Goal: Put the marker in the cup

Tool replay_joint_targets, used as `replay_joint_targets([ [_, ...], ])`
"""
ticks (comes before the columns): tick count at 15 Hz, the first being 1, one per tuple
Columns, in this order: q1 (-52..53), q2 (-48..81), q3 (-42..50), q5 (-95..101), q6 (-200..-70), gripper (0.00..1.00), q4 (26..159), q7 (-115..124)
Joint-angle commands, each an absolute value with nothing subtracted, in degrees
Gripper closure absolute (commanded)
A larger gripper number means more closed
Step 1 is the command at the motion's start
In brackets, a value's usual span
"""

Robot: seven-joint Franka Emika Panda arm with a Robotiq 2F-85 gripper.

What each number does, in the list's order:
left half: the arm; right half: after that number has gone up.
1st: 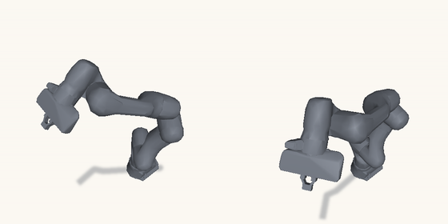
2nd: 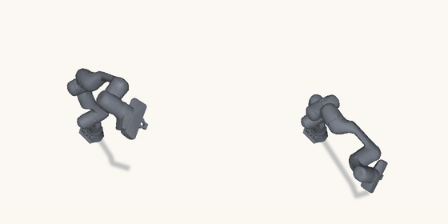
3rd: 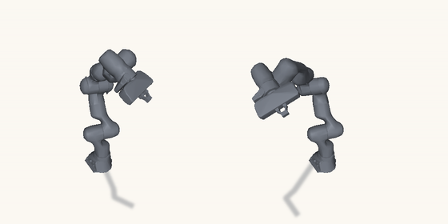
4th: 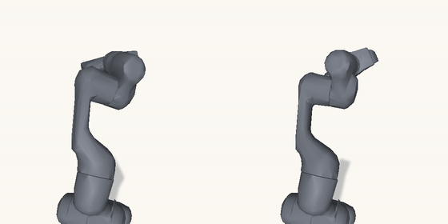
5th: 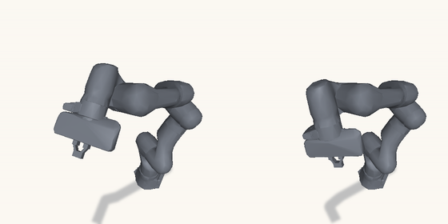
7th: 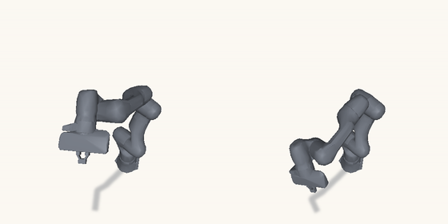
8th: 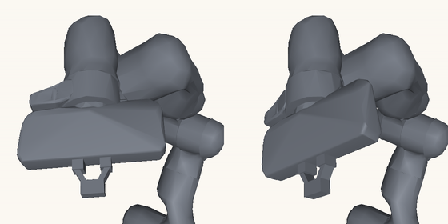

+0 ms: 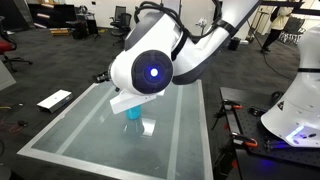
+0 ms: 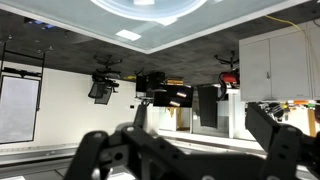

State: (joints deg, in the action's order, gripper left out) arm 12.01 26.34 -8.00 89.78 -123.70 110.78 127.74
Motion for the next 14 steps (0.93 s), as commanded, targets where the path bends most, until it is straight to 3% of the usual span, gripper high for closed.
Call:
replay_joint_targets([
  [1,11.57,19.54,-8.29,91.82,-123.32,0.00,114.54,132.58],
  [6,11.06,13.68,-8.40,93.57,-123.62,0.00,116.97,136.83],
  [14,11.01,15.18,-8.75,91.95,-123.49,0.00,115.34,134.19],
])
